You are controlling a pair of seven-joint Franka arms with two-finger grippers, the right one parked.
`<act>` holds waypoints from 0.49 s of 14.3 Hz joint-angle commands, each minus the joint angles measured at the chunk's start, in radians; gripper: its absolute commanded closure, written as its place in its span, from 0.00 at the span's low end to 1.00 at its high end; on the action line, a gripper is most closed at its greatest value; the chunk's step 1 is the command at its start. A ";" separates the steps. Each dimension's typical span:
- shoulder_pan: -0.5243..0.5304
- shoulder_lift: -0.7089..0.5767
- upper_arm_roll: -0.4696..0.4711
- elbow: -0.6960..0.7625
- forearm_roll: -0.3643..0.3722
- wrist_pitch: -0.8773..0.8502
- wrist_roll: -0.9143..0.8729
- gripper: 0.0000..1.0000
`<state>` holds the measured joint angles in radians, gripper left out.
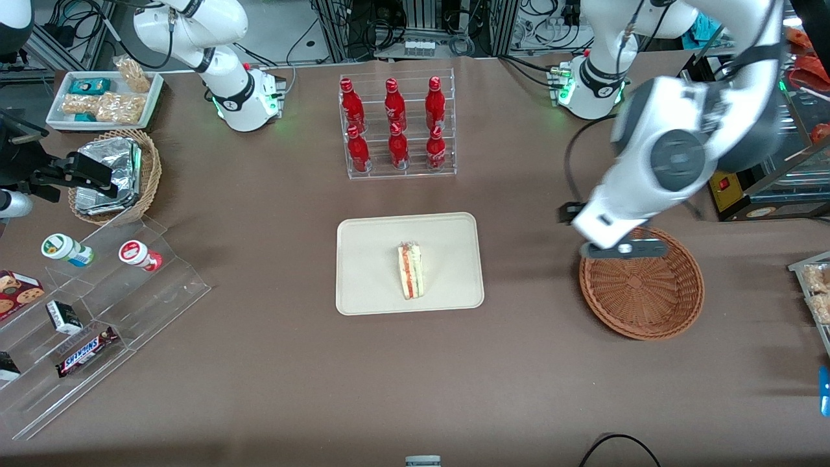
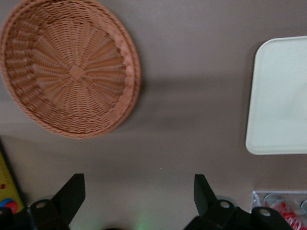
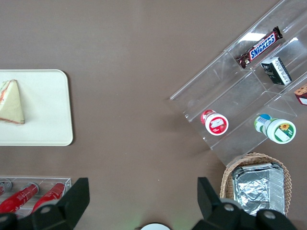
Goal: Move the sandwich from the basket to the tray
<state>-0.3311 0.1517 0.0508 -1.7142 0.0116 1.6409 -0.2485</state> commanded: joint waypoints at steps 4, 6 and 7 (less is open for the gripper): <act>0.226 -0.141 -0.051 0.017 -0.010 -0.052 0.241 0.00; 0.343 -0.150 -0.150 0.068 -0.009 -0.065 0.230 0.00; 0.381 -0.150 -0.178 0.102 -0.007 -0.100 0.230 0.00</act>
<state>-0.0324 0.0087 -0.0457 -1.6705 0.0092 1.5976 -0.0233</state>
